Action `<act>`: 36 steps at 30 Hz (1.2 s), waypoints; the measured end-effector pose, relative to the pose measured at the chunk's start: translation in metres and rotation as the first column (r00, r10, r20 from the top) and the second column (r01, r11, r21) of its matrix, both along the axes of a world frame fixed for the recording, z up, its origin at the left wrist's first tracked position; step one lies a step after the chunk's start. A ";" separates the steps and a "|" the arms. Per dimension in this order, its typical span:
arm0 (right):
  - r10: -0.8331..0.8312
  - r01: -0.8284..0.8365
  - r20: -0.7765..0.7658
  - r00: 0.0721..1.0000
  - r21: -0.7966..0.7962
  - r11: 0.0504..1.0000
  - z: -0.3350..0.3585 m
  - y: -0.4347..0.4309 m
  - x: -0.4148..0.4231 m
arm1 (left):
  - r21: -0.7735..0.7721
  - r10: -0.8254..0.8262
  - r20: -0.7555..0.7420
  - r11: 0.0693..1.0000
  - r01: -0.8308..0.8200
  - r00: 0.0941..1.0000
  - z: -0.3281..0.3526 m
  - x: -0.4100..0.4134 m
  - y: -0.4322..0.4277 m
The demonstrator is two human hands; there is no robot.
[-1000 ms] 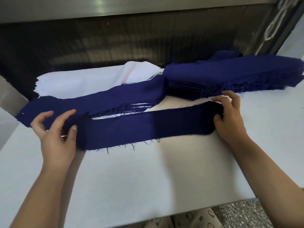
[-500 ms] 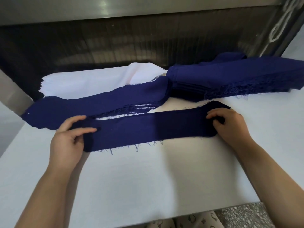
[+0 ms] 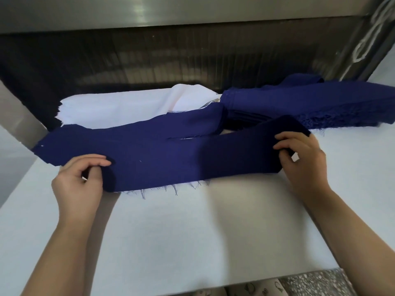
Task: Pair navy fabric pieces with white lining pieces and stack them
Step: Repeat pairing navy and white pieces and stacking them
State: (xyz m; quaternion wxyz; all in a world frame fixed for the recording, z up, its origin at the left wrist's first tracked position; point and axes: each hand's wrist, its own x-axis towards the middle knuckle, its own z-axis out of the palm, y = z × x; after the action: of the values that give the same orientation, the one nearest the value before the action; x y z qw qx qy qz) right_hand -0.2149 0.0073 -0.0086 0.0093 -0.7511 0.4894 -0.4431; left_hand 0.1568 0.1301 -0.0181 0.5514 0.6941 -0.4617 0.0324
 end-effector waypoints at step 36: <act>0.064 0.049 -0.596 0.800 0.173 0.984 0.021 -0.083 0.135 | 0.378 0.346 0.128 0.849 -0.368 0.930 0.007 0.096 -0.068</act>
State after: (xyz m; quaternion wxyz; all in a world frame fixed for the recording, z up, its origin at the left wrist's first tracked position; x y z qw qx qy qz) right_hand -0.0803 -0.0756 0.0121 -0.0763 -0.8504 0.5021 -0.1371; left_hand 0.2532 0.0618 -0.0116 0.3710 0.8634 -0.3367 0.0592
